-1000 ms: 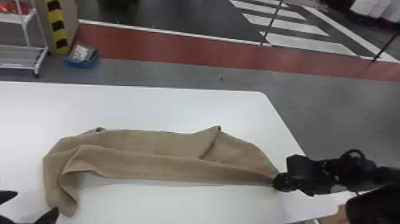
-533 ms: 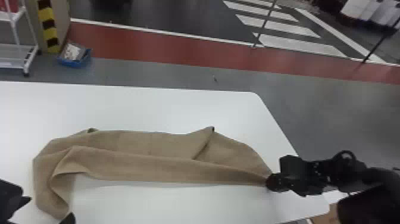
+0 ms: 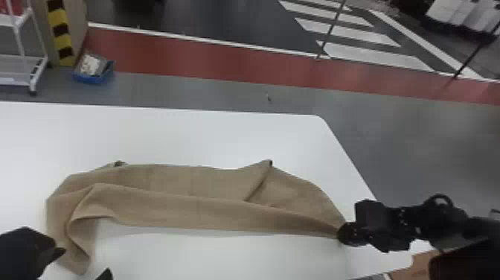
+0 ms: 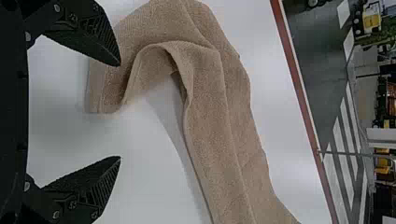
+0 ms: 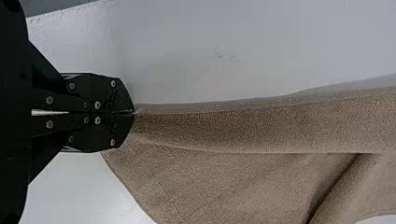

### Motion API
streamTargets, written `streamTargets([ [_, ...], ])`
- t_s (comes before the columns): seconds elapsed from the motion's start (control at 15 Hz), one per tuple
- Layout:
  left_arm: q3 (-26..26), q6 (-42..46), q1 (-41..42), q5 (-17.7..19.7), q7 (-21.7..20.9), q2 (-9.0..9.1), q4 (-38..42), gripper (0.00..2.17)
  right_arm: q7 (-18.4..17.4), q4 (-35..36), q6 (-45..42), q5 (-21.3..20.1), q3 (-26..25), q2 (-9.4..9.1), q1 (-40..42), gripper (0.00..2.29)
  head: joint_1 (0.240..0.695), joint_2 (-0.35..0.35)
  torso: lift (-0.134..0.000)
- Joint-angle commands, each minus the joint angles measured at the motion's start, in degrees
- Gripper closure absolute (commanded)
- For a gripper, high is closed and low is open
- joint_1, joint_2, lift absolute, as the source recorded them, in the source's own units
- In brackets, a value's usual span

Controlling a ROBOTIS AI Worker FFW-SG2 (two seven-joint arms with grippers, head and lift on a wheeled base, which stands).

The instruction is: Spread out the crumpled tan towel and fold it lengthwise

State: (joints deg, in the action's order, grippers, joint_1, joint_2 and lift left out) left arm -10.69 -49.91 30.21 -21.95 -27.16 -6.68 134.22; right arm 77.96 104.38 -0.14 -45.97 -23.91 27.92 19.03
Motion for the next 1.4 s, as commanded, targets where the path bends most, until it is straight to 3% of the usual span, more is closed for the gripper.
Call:
streamTargets([
  [0.0,0.0,-0.1,-0.2,0.0,-0.1,0.0,-0.5,0.21,0.4,0.6,0.1,0.0,0.0,-0.06,0.2,2.19,0.695,-0.35,-0.12],
  [0.8,-0.3,-0.3,-2.3,0.1,0.3,0.0,-3.8,0.46,0.4,1.7,1.7,0.0,0.3,-0.15,-0.3,2.19,0.695,-0.35,-0.12],
  [0.93,-0.3,-0.3,-2.4,0.1,0.1,-0.09,-4.1,0.7,0.4,1.7,1.7,0.0,0.3,-0.15,-0.6,2.19,0.695,-0.35,-0.12],
  [1.13,0.1,-0.7,-2.6,-0.5,0.0,-0.09,-4.1,0.71,0.4,1.7,1.7,0.0,0.5,-0.15,-0.9,2.19,0.695,-0.35,-0.12],
  [1.2,0.4,-0.7,-2.7,-0.5,-0.2,-0.18,-4.1,1.07,0.4,1.7,1.9,0.1,0.5,-0.06,-1.1,2.19,0.695,-0.35,-0.12],
  [1.27,1.0,-0.7,-2.7,-0.4,0.0,-0.18,-4.1,1.26,0.4,1.7,2.0,0.1,0.5,0.03,-1.2,2.19,0.695,-0.35,-0.12],
  [1.33,1.9,-0.7,-2.7,-0.3,0.1,-0.18,-4.0,1.26,0.4,2.0,2.2,0.3,0.3,0.29,-1.2,2.19,0.695,-0.35,-0.12],
])
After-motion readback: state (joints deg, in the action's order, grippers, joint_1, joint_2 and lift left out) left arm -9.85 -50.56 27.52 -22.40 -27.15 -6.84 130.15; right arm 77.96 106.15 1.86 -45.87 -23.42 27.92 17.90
